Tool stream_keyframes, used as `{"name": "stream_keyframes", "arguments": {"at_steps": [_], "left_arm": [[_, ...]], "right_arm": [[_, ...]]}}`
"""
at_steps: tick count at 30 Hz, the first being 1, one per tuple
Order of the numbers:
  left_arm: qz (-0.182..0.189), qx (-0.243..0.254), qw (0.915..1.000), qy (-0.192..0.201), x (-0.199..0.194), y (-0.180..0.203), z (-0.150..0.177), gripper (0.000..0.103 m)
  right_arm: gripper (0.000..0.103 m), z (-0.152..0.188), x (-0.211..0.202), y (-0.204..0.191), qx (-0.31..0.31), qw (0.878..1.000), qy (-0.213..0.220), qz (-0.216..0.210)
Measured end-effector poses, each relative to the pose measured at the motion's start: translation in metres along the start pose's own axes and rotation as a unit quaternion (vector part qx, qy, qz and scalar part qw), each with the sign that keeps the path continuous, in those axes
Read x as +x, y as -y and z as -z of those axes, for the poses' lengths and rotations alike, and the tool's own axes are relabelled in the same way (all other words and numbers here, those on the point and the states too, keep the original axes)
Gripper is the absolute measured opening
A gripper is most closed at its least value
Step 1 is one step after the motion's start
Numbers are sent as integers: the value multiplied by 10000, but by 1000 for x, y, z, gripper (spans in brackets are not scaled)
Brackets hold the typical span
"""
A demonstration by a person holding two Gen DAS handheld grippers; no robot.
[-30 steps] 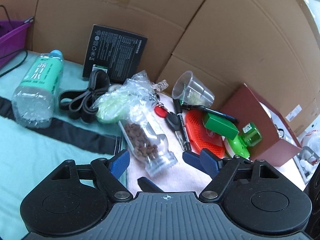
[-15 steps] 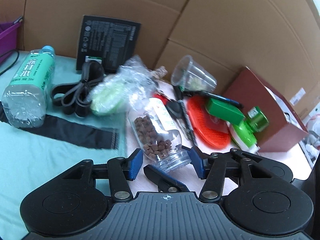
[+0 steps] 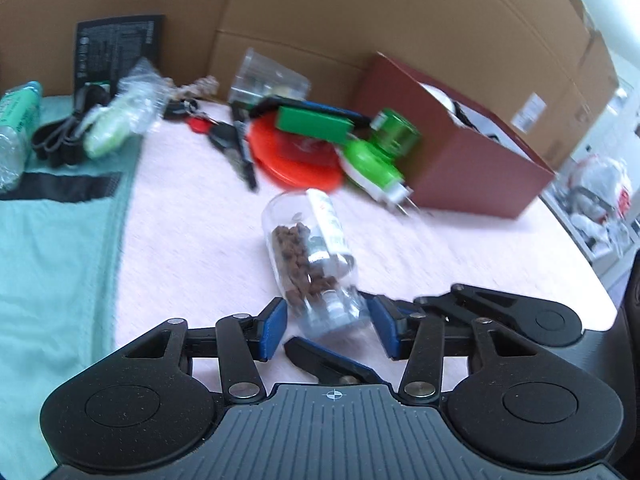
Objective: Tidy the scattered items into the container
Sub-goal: 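Grasp the glass jar of brown pellets with the left gripper, then carry the pellet jar with the left gripper over the red box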
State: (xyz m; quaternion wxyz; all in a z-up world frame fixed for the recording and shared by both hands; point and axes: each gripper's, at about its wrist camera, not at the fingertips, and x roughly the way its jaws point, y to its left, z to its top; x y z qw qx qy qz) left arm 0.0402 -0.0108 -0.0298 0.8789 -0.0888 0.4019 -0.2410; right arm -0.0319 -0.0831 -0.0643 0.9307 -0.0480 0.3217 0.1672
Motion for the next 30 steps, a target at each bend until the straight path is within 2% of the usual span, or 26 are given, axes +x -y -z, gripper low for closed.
{"name": "stream_keyframes", "arguments": {"at_steps": [2, 3, 4, 9, 12, 14, 16, 18, 20, 22, 24, 25, 30], "left_arm": [[-141, 68, 9999, 56, -1, 4, -1, 73], [-226, 68, 9997, 95, -2, 4, -3, 75], [-287, 43, 9995, 135, -3, 1, -6, 77], [-400, 191, 9988, 203, -1, -6, -24, 77], [-360, 278, 9989, 76, 10, -9, -30, 77], [-173, 228, 9996, -39, 16, -13, -33, 72], [-63, 214, 9997, -110, 20, -13, -35, 63], [-39, 234, 9996, -121, 22, -13, -34, 66], [-23, 213, 9997, -125, 23, -14, -35, 73], [5, 159, 9998, -141, 24, -15, -35, 75], [45, 157, 9997, -159, 25, -15, -35, 67], [28, 186, 9997, -153, 25, -14, -35, 59], [-94, 266, 9995, -129, 22, -6, -35, 58]], "right_arm": [[58, 3, -5, 0, 58, 9999, 105, 43], [66, 4, -7, -1, 52, 9998, 162, 84], [70, 3, -8, -3, 48, 9997, 226, 121], [74, -4, -2, -7, 97, 9993, 331, 176], [76, -10, 6, -9, 179, 9991, 295, 265], [76, -13, 11, -9, 257, 9987, 270, 358], [76, -14, 16, -8, 328, 9982, 224, 444], [74, -14, 20, -6, 413, 9979, 164, 471], [71, -13, 20, -3, 524, 9975, 149, 449], [66, -13, 20, 1, 617, 9971, 127, 421], [65, -14, 23, 3, 664, 9968, 90, 441], [61, -14, 23, 4, 669, 9967, 86, 462], [57, -13, 22, 5, 669, 9966, 103, 472]]}}
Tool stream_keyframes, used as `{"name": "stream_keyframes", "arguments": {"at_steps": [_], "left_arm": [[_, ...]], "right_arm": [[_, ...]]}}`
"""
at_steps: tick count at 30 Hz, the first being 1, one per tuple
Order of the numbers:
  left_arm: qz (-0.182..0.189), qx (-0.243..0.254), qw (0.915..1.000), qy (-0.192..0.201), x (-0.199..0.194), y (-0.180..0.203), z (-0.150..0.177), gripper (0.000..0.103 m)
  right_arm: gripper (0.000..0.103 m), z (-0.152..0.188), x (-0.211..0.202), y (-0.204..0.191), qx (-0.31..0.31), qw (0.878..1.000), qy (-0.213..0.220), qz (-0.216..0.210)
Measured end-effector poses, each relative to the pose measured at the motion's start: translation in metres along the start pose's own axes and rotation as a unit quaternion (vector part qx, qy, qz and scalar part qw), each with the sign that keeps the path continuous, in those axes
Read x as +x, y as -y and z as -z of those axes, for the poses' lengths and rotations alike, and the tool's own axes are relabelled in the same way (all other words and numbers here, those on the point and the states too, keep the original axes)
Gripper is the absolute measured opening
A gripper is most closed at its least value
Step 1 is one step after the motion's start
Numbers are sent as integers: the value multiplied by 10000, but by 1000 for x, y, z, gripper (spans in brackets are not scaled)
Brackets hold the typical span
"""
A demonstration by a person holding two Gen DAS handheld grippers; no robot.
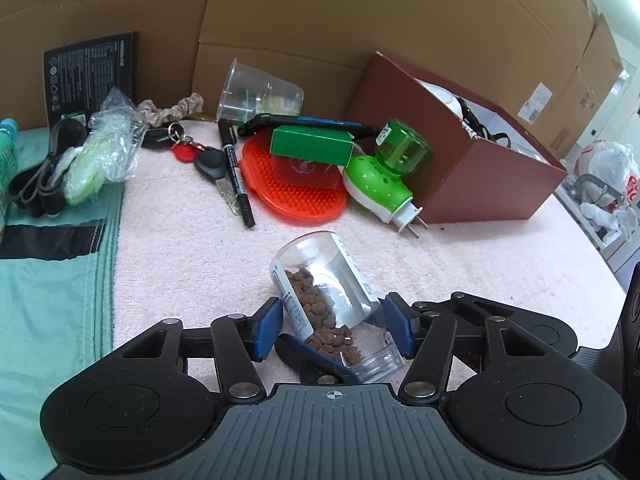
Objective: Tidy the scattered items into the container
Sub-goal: 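Carry the pellet jar with the left gripper over the red box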
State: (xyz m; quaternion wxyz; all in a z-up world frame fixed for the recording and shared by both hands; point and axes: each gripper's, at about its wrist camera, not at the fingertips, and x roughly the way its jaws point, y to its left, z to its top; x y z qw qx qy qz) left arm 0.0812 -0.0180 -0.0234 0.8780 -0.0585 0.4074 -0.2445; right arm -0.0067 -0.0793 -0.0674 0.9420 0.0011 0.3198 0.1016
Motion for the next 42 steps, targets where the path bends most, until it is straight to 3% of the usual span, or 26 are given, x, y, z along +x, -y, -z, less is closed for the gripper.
{"name": "stream_keyframes", "arguments": {"at_steps": [12, 26, 34, 42], "left_arm": [[168, 517, 9973, 495, -11, 67, -41, 58], [983, 1475, 9804, 855, 43, 195, -119, 59], [1351, 1524, 9768, 662, 109, 237, -154, 60], [1363, 1457, 9792, 368, 169, 254, -180, 60]], "right_arm": [[57, -20, -46, 31, 84, 9973, 697, 210], [57, -59, -104, 145, 541, 9798, 1488, 1222], [55, -76, -100, 221, 891, 9727, 1379, 1638], [54, -88, -73, 279, 1217, 9729, 1040, 1666]]}}
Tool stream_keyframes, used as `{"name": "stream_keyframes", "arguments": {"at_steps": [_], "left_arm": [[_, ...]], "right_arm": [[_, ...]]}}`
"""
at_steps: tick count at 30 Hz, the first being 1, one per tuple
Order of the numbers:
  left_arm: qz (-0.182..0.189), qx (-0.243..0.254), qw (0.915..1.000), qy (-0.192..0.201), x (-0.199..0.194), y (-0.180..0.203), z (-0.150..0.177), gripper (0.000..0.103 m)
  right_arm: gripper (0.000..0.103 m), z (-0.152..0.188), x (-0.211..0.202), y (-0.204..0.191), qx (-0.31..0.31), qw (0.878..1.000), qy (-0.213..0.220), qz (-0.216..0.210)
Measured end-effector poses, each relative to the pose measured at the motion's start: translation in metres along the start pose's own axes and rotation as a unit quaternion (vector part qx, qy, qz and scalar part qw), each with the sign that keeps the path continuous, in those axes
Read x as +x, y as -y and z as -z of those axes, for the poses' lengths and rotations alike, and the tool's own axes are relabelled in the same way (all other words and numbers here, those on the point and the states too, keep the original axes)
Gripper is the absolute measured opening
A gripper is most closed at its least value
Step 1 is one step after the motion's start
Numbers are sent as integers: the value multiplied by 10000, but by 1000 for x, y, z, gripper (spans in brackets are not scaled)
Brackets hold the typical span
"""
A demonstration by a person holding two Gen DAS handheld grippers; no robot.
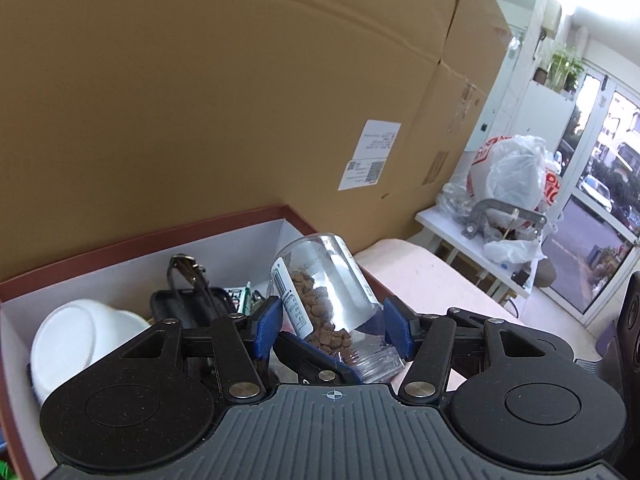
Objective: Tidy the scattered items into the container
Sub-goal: 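Lower the jar into the red box and open the left gripper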
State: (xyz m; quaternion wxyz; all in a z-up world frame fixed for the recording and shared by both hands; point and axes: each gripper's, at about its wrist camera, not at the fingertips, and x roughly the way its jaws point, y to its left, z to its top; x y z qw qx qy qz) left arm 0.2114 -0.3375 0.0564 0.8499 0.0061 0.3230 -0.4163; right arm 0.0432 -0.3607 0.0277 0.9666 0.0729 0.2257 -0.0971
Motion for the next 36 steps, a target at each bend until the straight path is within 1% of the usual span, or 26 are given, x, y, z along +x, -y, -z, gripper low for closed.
{"name": "stream_keyframes", "arguments": {"at_steps": [2, 3, 4, 6, 7, 8, 10, 12, 14, 15, 17, 18, 20, 22, 24, 26, 27, 29, 31, 33, 34, 36], "left_arm": [[-44, -23, 10000, 21, 10, -2, -5, 61], [-70, -36, 10000, 51, 14, -4, -8, 63], [-92, -69, 9999, 67, 18, -6, -10, 69], [-143, -201, 9997, 59, 23, -11, -14, 73], [-153, -311, 9994, 30, 24, -14, -14, 83], [-173, -432, 9989, 8, 22, -18, -14, 92], [-137, -521, 9985, 47, 15, -23, -13, 95], [-138, -468, 9988, -2, 7, -26, -11, 97], [-152, -519, 9985, -45, 1, -28, -8, 102], [-145, -565, 9983, -73, -3, -29, -6, 103], [-108, -614, 9980, -114, -9, -29, -1, 103], [-94, -609, 9980, -119, -12, -29, 3, 103], [-152, -526, 9984, -136, -17, -25, 10, 103], [-269, -358, 9989, -165, -22, -19, 18, 103], [-372, -201, 9990, -136, -28, -13, 26, 103], [-462, -163, 9988, -20, -38, -9, 33, 103], [-482, -170, 9987, 9, -43, -8, 36, 103], [-468, -235, 9986, 75, -55, -7, 44, 103], [-456, -308, 9983, 175, -68, -5, 54, 103], [-472, -297, 9981, 278, -80, -2, 65, 103], [-485, -272, 9979, 330, -87, 0, 71, 103], [-556, -262, 9972, 433, -101, 4, 83, 103]], "right_arm": [[54, -5, 11, 7, 82, 9999, -76, 9], [54, -7, 16, 9, 132, 9999, -100, 8], [54, -10, 22, 12, 188, 9998, -118, 7], [54, -15, 33, 15, 286, 9994, -170, -15], [56, -17, 39, 17, 329, 9992, -214, -4], [58, -18, 44, 17, 354, 9991, -245, 35], [74, -18, 46, 15, 329, 9991, -216, 158], [83, -15, 39, 14, 281, 9993, -88, 246], [86, -11, 31, 13, 292, 9992, -35, 280], [90, -10, 27, 13, 316, 9991, -30, 296], [92, 4, 4, 36, 322, 9990, -17, 307], [93, 6, 0, 36, 295, 9991, -26, 301], [96, 3, 11, 50, 267, 9991, -71, 320], [98, 8, 3, 46, 242, 9992, -89, 289], [99, 2, 7, 70, 233, 9994, -98, 235], [101, -12, 24, 53, 188, 9996, -113, 202], [101, -11, 23, 45, 145, 9996, -124, 196], [101, -1, -2, 29, 79, 9998, -103, 178], [101, 1, -7, 27, 56, 9998, -73, 147], [102, 16, -5, 3, 62, 9999, -43, 114], [102, 19, -10, 0, 73, 9999, -29, 75], [102, 27, -39, -15, 89, 9999, 9, -49]]}}
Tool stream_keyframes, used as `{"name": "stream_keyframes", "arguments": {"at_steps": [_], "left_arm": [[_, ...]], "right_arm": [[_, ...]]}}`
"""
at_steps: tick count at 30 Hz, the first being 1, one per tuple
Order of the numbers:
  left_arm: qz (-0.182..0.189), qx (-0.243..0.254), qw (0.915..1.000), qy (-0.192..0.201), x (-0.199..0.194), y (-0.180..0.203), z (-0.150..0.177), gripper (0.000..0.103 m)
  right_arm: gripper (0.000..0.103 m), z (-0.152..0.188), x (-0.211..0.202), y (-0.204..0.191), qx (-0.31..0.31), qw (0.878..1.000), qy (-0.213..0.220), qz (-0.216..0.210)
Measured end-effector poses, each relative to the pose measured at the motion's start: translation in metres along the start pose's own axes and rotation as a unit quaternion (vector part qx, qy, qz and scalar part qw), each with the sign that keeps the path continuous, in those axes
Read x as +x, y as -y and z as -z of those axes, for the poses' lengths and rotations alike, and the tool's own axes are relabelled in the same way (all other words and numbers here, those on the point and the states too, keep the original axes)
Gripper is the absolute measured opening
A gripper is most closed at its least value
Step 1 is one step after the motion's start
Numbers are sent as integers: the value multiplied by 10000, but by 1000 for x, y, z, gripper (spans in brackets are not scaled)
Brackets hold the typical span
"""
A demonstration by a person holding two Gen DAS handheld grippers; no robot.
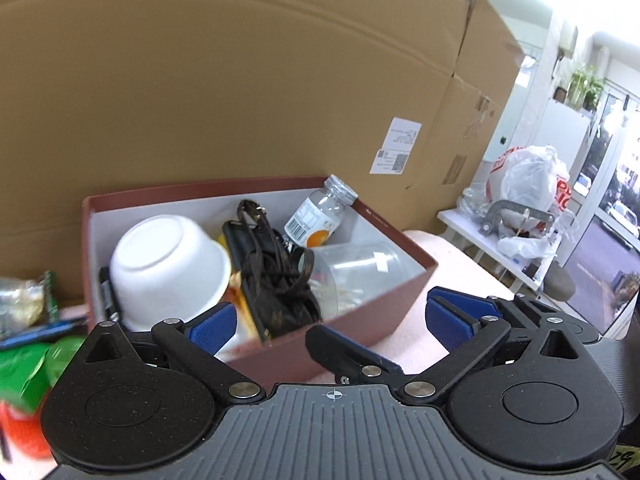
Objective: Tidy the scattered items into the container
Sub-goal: 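Lower the jar into the red box and open the left gripper, then move the left gripper back toward the plastic bag on the table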
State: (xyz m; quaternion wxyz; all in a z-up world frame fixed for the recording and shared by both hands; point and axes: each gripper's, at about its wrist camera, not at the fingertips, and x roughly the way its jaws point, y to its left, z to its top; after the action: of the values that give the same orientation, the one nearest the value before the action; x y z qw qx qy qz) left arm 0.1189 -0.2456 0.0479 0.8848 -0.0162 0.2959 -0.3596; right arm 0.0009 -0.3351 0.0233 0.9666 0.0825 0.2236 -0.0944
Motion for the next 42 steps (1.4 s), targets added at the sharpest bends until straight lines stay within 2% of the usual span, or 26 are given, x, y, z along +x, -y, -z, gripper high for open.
{"name": "stream_keyframes", "arguments": {"at_steps": [5, 8, 19, 23, 27, 32, 36, 42], "left_arm": [[-212, -150, 9996, 111, -36, -5, 28, 103], [-403, -223, 9988, 147, -55, -13, 45, 103], [-963, -698, 9927, 189, -115, -65, 102, 103], [-1232, -894, 9881, 226, -133, -88, 114, 103], [-1345, -1069, 9849, 226, -146, -109, 121, 103], [-1448, -1293, 9806, 285, -157, -134, 126, 103], [-1304, -1392, 9811, 328, -157, -150, 121, 103], [-1476, -1236, 9803, 450, -163, -166, 114, 100]], "right_arm": [[103, 20, -43, -28, -9, 9996, -3, -272], [103, 32, -50, -46, -31, 9992, -60, -395], [103, 70, -41, -120, -259, 9914, -656, -1098], [103, 79, -27, -149, -343, 9870, -875, -1305], [103, 84, -19, -178, -317, 9812, -1208, -1474], [103, 86, -15, -203, -634, 9776, -1007, -1734], [103, 83, -18, -214, -828, 9825, -673, -1526], [102, 75, -13, -219, -855, 9869, -406, -1305]]}}
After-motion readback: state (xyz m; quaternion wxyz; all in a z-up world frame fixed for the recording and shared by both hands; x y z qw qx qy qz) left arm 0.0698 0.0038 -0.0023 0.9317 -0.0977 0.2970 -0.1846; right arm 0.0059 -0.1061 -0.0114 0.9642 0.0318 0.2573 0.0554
